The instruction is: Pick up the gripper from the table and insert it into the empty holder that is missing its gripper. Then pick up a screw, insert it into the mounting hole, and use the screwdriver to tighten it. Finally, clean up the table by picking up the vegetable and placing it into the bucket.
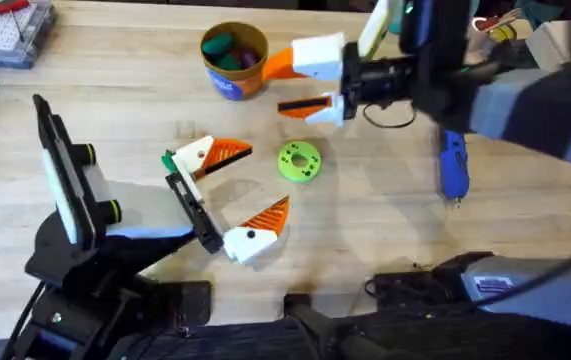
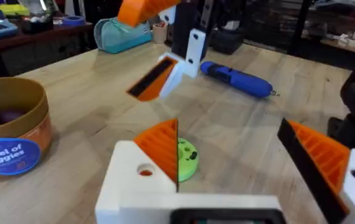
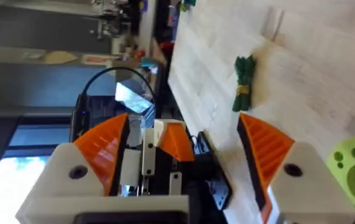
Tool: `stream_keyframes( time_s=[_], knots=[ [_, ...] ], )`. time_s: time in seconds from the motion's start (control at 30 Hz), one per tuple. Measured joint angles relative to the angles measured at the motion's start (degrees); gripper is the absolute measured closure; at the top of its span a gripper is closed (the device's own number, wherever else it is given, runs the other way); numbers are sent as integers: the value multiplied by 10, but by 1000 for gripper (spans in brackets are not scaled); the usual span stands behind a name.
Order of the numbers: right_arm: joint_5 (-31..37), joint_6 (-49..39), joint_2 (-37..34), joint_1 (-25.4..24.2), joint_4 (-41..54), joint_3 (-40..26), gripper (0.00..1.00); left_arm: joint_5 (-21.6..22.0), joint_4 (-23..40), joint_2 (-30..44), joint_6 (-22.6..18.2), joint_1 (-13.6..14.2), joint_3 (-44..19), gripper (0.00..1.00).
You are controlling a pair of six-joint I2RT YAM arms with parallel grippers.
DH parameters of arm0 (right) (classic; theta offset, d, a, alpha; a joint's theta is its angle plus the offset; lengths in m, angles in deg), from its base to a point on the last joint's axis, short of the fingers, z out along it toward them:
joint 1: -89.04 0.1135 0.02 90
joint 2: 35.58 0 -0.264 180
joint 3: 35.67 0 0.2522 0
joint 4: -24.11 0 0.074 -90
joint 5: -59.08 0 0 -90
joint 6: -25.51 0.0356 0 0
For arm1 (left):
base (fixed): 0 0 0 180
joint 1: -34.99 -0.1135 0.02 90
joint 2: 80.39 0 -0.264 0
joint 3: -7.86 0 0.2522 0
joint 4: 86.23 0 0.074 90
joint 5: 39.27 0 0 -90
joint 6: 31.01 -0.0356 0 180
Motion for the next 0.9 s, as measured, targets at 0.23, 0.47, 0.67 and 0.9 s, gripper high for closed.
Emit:
stream_keyframes(
  time_s=[0.23, 0.47, 0.67, 0.9],
  knots=[
    [158, -238, 96, -16, 359, -117, 6, 0, 0, 0, 0, 0, 0, 11],
    [340, -390, 188, -15, 555, -164, 6, 0, 0, 0, 0, 0, 0, 11],
    [471, -456, 230, 24, 651, -165, 6, 0, 0, 0, 0, 0, 0, 11],
    [580, -481, 232, 107, 695, -163, 6, 0, 0, 0, 0, 0, 0, 11]
  ],
)
